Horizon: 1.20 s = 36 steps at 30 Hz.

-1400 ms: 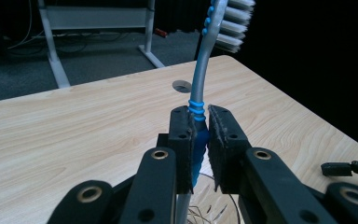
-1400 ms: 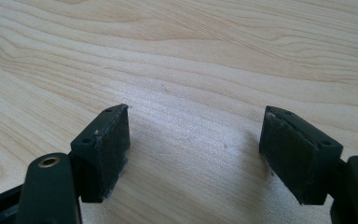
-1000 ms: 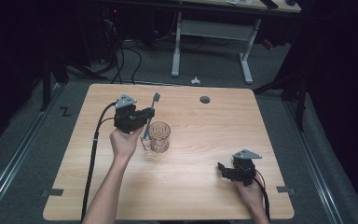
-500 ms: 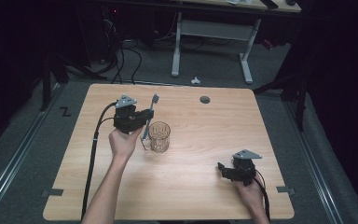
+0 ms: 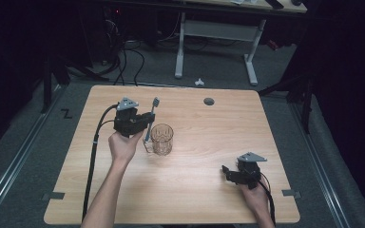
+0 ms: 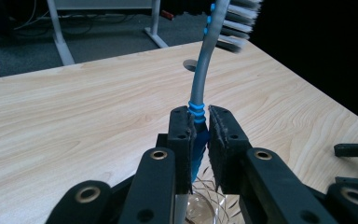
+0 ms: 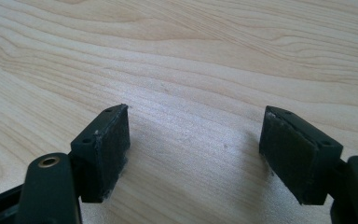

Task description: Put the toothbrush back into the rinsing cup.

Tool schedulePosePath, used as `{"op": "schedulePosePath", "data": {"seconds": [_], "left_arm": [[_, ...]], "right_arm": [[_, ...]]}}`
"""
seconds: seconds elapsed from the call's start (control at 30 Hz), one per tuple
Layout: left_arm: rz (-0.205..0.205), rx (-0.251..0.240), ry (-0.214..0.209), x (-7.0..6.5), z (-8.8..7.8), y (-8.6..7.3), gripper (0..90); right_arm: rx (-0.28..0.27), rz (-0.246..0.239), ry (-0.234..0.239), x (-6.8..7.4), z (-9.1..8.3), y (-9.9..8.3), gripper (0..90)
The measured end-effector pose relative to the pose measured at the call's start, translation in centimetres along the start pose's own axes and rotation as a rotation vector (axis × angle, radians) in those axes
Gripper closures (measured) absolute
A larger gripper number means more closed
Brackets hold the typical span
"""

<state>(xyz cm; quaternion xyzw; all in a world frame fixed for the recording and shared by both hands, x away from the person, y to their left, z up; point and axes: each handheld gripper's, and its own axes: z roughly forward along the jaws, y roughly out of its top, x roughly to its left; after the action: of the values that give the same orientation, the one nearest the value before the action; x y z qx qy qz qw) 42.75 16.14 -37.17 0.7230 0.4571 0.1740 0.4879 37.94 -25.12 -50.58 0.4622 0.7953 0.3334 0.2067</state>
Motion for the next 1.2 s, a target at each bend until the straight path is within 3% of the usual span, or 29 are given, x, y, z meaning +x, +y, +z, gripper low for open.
{"op": "schedulePosePath", "data": {"seconds": [1.2], "left_arm": [[-0.025, 0.05, 0.011, 0.6, -0.8, -1.8, 79.1]], "right_arm": [[0.0, 0.0, 0.0, 0.0, 0.0, 0.0, 24.6]]}}
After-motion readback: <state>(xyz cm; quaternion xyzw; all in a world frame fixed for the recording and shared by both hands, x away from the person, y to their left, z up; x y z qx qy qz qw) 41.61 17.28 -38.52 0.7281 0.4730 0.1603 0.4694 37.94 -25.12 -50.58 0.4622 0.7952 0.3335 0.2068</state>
